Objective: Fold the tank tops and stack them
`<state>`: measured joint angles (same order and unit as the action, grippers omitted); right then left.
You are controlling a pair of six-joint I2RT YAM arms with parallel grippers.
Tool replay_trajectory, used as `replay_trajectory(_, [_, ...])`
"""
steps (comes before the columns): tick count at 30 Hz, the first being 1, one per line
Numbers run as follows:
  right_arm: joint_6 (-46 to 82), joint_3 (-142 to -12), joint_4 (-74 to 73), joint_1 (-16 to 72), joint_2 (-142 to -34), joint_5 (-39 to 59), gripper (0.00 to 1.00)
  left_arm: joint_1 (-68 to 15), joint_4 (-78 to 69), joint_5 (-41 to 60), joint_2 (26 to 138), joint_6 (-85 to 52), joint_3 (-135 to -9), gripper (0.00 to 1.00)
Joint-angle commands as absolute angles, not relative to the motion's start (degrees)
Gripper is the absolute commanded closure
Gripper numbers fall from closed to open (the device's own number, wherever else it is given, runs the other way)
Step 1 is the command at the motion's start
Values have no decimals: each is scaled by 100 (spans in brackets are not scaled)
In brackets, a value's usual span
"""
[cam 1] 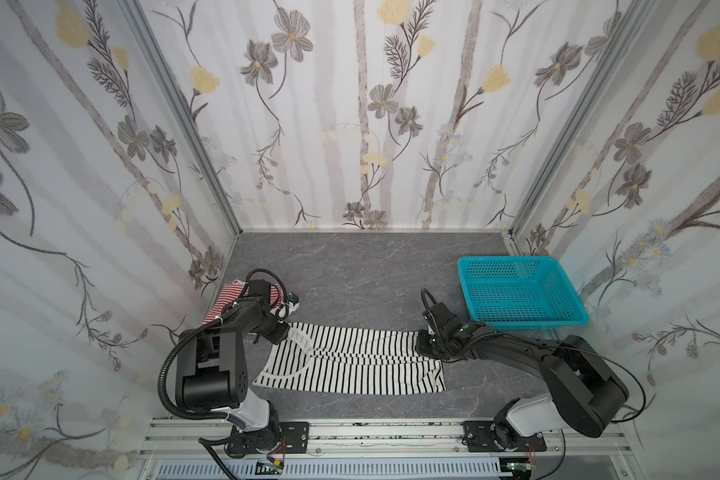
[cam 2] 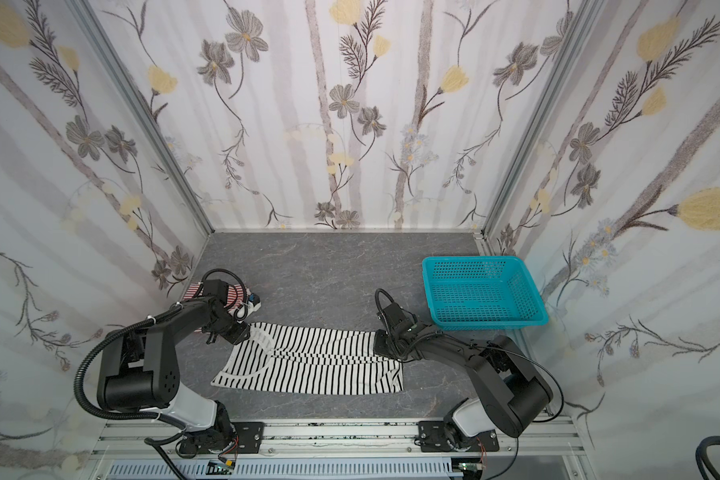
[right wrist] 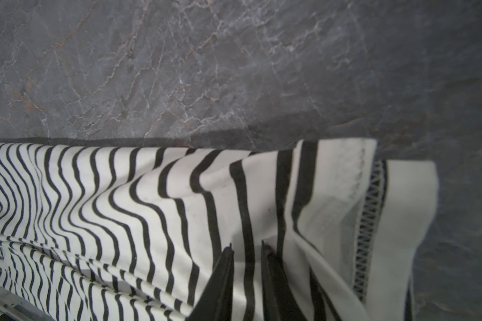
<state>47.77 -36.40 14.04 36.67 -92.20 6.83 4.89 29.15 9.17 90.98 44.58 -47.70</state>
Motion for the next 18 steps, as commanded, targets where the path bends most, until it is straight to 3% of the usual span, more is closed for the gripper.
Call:
replay_trajectory(1, [4887,-3550,2220,3609,-9183,407,78,198,2899,850,9398,4477,-5032,58])
replay_trajectory(6, [4913,-3577,2370,3604,-8815,357,78,-450,2897,824,10233,4223,-5914,58])
replay_trajectory(18, [5093,-3812,2600,3809,-8290,202,77,-1155,3055,-155,13032,4377,-9759,61])
